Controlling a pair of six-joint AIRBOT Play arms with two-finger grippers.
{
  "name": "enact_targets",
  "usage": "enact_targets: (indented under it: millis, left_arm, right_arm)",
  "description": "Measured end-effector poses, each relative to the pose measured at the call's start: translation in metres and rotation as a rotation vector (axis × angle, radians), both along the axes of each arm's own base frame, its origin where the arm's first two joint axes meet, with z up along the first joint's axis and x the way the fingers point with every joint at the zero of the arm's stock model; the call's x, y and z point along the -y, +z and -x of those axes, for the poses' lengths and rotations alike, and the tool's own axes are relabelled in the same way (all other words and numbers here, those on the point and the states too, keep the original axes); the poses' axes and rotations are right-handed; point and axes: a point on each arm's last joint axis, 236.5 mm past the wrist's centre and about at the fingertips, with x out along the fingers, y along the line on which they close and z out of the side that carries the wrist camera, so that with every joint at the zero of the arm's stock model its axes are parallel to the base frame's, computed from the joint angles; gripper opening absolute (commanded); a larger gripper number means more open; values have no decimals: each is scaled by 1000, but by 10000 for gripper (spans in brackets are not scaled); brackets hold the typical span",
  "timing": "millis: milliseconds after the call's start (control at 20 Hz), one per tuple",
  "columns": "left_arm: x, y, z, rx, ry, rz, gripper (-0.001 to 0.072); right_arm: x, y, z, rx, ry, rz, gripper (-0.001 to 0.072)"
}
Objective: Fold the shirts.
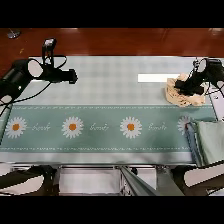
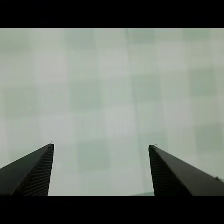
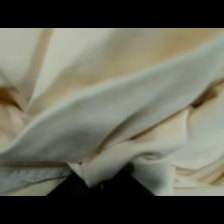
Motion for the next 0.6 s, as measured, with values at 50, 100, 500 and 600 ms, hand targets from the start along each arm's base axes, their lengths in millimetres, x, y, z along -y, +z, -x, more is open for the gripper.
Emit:
enact_targets:
  millis: [50,100,500,600]
  left_arm:
    - [0,1,7,-21,-7,-4,702]
    - [-2,3,14,-41,-14,-14,702]
    - [-18,76,122,-53,-61,-20,700]
    - [-12,82,152,-27,-66,20,700]
  right_arm:
    - [-5,4,1,-9,20,-26,28]
    - [-10,15,0,-7,42,-49,28]
    - [-22,288,-53,648,162,30,27]
    - [-39,370,-41,849,212,65,27]
